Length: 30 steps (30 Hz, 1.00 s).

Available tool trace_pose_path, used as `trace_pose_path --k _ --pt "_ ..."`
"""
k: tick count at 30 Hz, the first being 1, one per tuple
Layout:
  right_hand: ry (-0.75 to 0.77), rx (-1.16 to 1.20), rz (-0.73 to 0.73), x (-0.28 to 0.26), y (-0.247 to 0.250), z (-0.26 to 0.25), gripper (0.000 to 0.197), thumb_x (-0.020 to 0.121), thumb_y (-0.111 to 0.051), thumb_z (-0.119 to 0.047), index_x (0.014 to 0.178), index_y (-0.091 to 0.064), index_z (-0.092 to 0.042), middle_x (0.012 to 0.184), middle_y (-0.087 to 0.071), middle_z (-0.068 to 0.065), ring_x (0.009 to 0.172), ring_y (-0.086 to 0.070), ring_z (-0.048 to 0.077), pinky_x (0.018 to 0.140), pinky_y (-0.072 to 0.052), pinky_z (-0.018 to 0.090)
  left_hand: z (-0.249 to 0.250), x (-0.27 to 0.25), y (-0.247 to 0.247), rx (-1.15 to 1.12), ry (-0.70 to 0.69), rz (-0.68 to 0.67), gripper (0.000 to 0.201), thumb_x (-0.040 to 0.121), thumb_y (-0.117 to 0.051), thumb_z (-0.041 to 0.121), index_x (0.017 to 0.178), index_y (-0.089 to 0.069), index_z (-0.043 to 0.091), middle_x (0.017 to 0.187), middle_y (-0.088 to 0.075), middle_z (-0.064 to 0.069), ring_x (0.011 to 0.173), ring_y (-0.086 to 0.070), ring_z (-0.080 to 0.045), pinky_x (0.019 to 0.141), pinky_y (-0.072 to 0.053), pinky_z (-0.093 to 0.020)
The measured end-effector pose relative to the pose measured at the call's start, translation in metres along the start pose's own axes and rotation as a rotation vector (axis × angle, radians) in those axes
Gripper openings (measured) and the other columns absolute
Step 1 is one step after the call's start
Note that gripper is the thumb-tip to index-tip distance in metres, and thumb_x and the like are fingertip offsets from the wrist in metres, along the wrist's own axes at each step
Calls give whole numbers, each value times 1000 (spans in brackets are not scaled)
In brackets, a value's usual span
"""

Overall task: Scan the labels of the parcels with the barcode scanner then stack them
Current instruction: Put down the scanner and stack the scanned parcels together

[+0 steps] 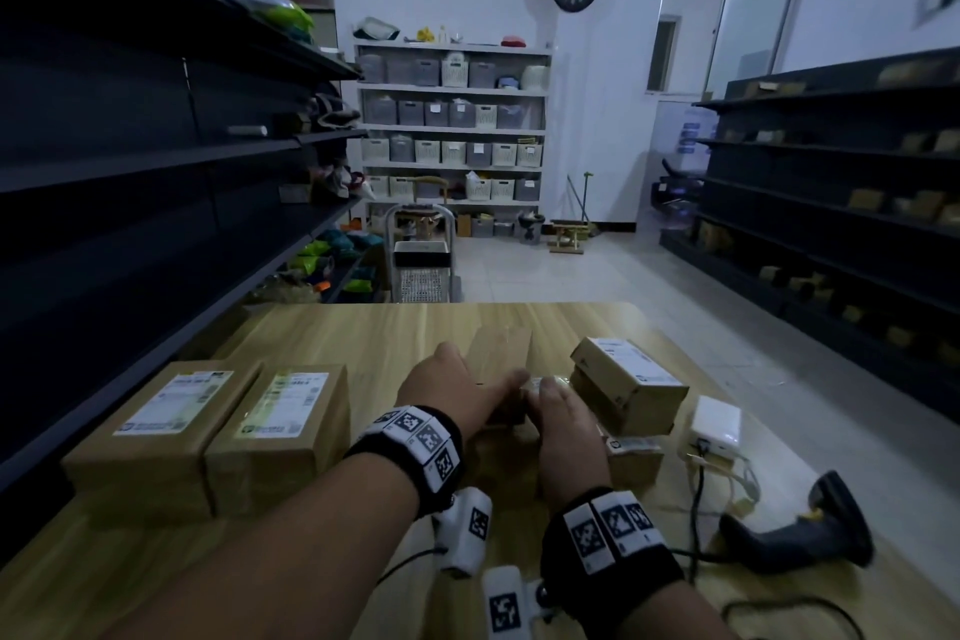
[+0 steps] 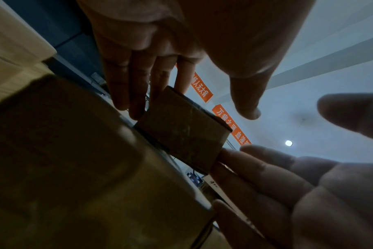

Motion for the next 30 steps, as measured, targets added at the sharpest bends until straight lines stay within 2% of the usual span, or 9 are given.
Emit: trace_pose_path --k 7,10,13,15,17,22,24,26,30 --pt "35 35 -29 -11 -9 -11 29 110 -47 -45 112 -68 -26 109 -83 -7 106 -74 9 96 -56 35 -24 -5 18 -304 107 -13 64 78 -73 80 106 -60 25 104 -72 0 91 -70 -21 86 -62 -42" --pt "37 99 0 -8 -18 -8 28 107 -54 -49 106 -72 -27 111 -82 -5 110 -75 17 105 -56 50 -46 -7 24 -619 194 6 78 61 -71 82 110 -66 22 110 -75 -8 99 -74 -31 93 -64 -53" --pt "-1 130 -16 -5 -33 0 37 90 -61 -61 112 -70 -33 124 -75 -6 121 -68 17 113 -51 51 -63 -13 30 -985 296 0 62 84 -72 65 112 -71 10 103 -79 -21 89 -77 -38 75 -66 -48" --pt "-18 149 -62 -8 -47 -1 23 98 -67 -46 116 -68 -33 129 -73 -2 123 -67 19 114 -51 50 -71 -22 37 -1163 338 -37 51 97 -66 55 113 -72 7 94 -81 -24 80 -77 -38 66 -63 -42" --pt "-62 181 -147 -9 -62 1 22 104 -66 -26 125 -67 -25 129 -74 4 120 -70 25 112 -53 49 -82 -28 43 -1238 339 -92 51 99 -61 56 117 -72 10 102 -82 -28 86 -79 -40 74 -64 -43" --pt "-55 269 -288 -19 -105 -6 27 104 -64 -6 130 -66 -13 116 -81 12 99 -80 25 73 -65 34 -111 -37 61 -1180 263 -47 47 102 -52 45 119 -79 10 111 -82 -25 90 -81 -38 74 -61 -40" --pt "-62 303 -306 -21 -124 -5 32 102 -65 -1 132 -64 -13 118 -81 10 103 -80 26 75 -65 36 -126 -37 75 -1088 183 146 28 108 -55 26 119 -78 16 114 -81 -20 88 -77 -30 67 -59 -35" --pt "-75 296 -324 -26 -143 -3 35 100 -68 -2 133 -63 -14 120 -81 8 107 -79 27 78 -65 39 -140 -40 94 -945 101 303 34 108 -53 7 118 -78 27 116 -81 -7 98 -77 -20 77 -65 -38" --pt "-37 182 -351 -32 -181 -3 34 99 -74 -14 131 -67 -18 123 -79 2 109 -77 23 90 -65 46 -169 -45 122 -820 57 402 33 103 -58 12 105 -84 32 101 -85 9 102 -81 -18 96 -65 -49"
Point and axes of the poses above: each hand's wrist, its own x-axis towards the middle knuckle, its own y-axis out of the back of the hand, z = x × y, the point moved 2 cm from there along x, towards the middle knuckle
